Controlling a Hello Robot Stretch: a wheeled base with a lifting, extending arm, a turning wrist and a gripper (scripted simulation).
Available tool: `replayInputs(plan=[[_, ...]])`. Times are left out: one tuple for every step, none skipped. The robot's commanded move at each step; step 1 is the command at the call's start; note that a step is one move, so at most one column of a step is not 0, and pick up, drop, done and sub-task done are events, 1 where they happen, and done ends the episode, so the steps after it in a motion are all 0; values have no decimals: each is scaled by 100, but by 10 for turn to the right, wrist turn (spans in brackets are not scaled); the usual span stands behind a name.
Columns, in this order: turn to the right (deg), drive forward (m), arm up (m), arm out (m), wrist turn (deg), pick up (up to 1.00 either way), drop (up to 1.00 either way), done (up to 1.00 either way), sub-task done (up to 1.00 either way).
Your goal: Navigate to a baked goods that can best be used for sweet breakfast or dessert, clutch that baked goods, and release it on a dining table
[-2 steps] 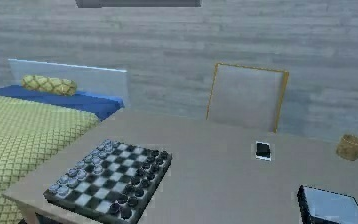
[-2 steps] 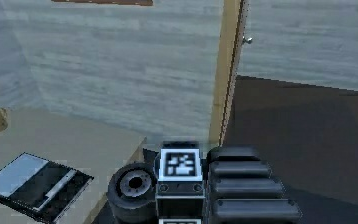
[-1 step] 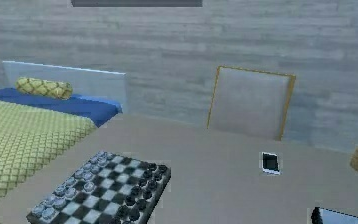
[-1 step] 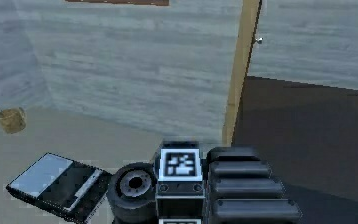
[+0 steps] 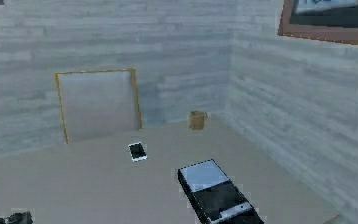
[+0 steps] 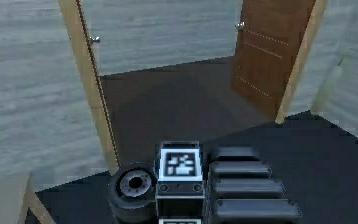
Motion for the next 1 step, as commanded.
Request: replayInputs(plan=[[-300, 0, 0, 0, 0, 0, 0, 0, 0]])
